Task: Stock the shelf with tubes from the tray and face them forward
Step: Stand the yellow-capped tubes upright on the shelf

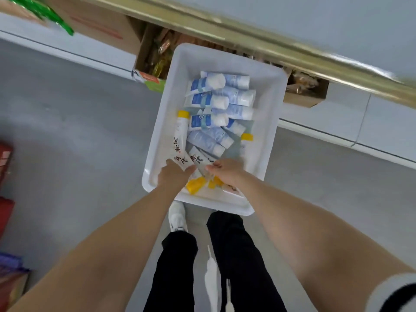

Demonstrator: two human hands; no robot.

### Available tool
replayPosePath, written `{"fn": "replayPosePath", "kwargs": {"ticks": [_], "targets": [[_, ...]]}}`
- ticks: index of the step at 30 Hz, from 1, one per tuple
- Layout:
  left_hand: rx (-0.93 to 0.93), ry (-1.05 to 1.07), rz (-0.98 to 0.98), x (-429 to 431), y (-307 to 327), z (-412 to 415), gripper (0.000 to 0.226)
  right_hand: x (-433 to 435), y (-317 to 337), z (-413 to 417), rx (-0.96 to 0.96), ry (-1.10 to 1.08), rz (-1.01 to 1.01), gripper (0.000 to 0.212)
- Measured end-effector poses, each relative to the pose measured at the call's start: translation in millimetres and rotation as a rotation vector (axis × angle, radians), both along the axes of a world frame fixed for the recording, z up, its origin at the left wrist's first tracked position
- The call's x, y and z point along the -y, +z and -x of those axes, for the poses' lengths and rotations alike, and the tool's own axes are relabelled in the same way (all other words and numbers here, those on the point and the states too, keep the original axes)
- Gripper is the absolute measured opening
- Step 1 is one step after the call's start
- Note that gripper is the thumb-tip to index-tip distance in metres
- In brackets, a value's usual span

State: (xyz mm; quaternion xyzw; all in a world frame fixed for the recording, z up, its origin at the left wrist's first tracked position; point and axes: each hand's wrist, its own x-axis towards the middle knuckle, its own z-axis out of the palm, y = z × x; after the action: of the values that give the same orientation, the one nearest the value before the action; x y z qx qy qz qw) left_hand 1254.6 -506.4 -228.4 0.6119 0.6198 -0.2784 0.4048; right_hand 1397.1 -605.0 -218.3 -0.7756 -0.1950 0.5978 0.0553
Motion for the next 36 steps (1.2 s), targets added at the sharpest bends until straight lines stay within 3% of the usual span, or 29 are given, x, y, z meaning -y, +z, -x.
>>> {"fn": "replayPosePath", "kwargs": {"ticks": [4,9,11,15,22,27,29,33,36], "targets": [[-0.079,0.024,0.024,-3,-15,0,0.111,-1,-12,3,-0.033,0.001,0.056,0.062],[-0.06,0.173,0.127,-9,-6,-9,0.096,2,-11,2,-0.08,-0.115,0.13,0.07],[-0.003,0.281,0.227,-10,-4,-7,0.089,4,-5,2,-0.154,-0.283,0.118,0.06],[0.188,0.518,0.383,-6,28,-1,0.049,10,24,0,-0.26,-0.522,0.056,0.042],[0.431,0.741,0.563,-13,111,8,0.033,11,110,4,-0.313,-0.996,-0.025,0.041],[0.642,0.596,0.591,-31,190,-3,0.022,14,187,-1,-0.558,-1.451,-0.355,0.038],[0.721,0.522,0.559,-38,225,-14,0.021,13,226,-9,-0.635,-1.528,-0.528,0.029],[0.943,0.389,0.498,-49,301,-44,0.023,14,306,-29,-0.568,-1.476,-0.823,0.021],[1.081,0.248,0.462,-53,364,-66,0.013,19,366,-38,-0.412,-1.243,-0.988,0.021]]}}
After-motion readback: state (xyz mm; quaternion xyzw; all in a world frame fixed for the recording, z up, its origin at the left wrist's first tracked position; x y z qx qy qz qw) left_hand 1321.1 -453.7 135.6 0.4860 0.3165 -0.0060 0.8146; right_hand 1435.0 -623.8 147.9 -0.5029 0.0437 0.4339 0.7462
